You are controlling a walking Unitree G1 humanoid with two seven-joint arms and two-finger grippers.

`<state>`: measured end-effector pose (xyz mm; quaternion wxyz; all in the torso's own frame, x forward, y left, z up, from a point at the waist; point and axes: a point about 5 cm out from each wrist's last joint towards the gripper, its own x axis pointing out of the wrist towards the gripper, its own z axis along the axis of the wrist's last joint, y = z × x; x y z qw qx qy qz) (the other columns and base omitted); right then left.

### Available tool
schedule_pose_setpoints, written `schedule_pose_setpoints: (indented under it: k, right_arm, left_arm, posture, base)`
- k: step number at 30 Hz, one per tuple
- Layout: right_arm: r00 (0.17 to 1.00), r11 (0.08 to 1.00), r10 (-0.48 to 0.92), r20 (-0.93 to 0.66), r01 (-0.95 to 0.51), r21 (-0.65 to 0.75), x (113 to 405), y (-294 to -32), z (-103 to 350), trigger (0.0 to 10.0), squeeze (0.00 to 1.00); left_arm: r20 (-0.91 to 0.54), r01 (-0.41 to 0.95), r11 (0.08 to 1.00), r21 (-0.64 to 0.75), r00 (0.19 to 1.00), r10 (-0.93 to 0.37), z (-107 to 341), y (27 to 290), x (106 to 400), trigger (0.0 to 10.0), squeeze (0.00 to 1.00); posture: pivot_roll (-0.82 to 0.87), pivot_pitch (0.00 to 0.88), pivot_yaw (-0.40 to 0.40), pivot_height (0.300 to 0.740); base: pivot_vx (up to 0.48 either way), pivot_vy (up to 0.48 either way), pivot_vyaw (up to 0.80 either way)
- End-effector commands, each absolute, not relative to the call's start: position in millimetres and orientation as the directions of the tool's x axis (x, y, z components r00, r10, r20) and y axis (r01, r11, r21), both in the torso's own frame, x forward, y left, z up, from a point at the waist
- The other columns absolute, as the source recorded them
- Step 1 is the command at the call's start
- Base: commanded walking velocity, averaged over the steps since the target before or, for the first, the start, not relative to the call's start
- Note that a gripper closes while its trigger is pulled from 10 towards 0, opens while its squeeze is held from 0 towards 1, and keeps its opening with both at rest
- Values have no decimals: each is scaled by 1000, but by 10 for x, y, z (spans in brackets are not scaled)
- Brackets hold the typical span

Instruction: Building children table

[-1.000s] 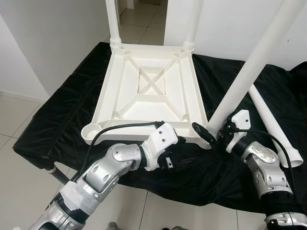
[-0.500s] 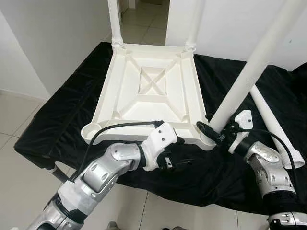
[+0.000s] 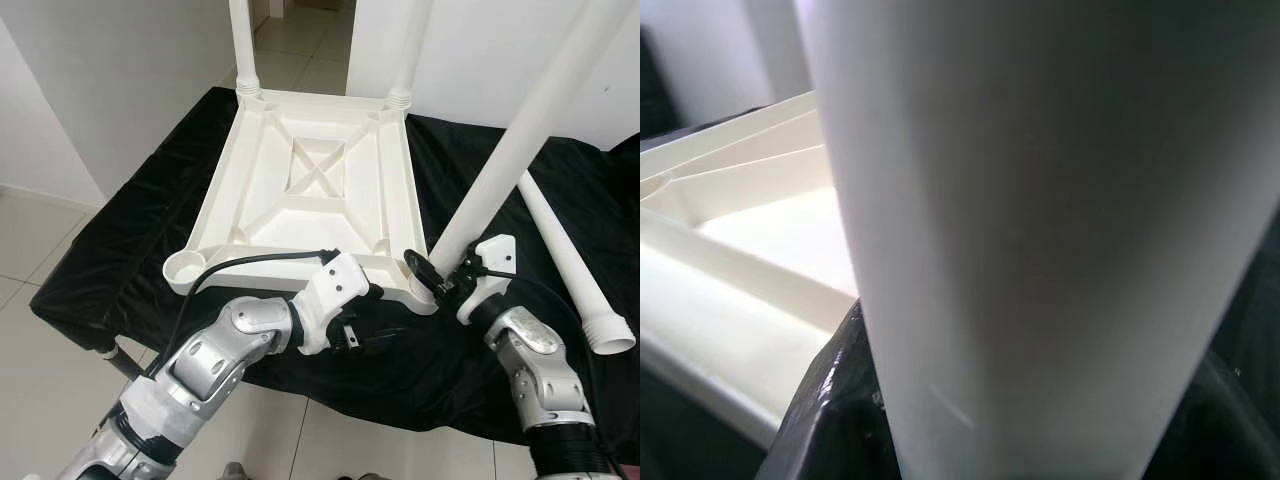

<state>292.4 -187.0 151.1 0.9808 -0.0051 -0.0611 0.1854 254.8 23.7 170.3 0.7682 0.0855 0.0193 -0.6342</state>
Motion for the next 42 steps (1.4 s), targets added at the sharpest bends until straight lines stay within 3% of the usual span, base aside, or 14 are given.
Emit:
schedule_pose_setpoints:
  k: [1,7,11,14,16,32,39,40,41,42]
  right_arm:
    - [950,956,283,135,-290,34,2889,-1866,1513,10000,0]
    - [964,970,222,147,-233,64,2849,-1778,1516,10000,0]
    - [994,994,56,99,-64,84,2820,-1731,1456,10000,0]
    - [952,949,-305,-40,307,75,2703,-1722,1236,10000,0]
    - [928,926,-367,-59,370,72,2668,-1720,1194,10000,0]
    - [908,908,-414,-58,417,44,2679,-1658,1224,10000,0]
    - [929,927,-370,-3,369,64,2736,-1645,1306,10000,0]
    - [934,932,-358,13,356,65,2748,-1660,1330,10000,424]
    - [943,941,-332,25,329,74,2759,-1663,1350,10000,1000]
    - [957,953,-289,33,285,99,2759,-1649,1366,10000,1000]
  left_arm:
    - [-117,976,179,122,194,-974,1748,251,2588,10000,0]
    - [-106,971,203,125,216,-971,1762,264,2624,10000,0]
    - [-99,968,218,127,231,-968,1775,277,2659,10000,0]
    - [-94,964,231,132,244,-965,1787,292,2687,10000,0]
    - [-95,963,233,134,246,-965,1785,298,2689,10000,0]
    - [-99,962,234,140,249,-964,1777,312,2723,10000,0]
    - [-105,962,230,147,246,-963,1760,297,2718,10000,0]
    - [-104,961,230,152,247,-964,1764,291,2718,10000,0]
    - [-101,961,231,153,248,-963,1768,290,2720,10000,0]
    - [-97,960,236,153,252,-963,1770,292,2723,10000,0]
  posture:
    - [-28,51,-40,740]
    - [-31,46,-40,740]
    - [-32,44,-44,740]
    - [-24,40,-49,740]
    - [-24,40,-49,740]
    - [-27,31,-45,740]
    - [-25,29,-55,740]
    - [-29,30,-60,740]
    - [-30,32,-60,740]
    - [-30,32,-60,740]
  base:
    - [0,0,0]
    - [0,0,0]
    - [0,0,0]
    - [0,0,0]
    - [0,0,0]
    - [0,0,0]
    - [0,0,0]
    - [0,0,0]
    - [0,0,0]
    - [0,0,0]
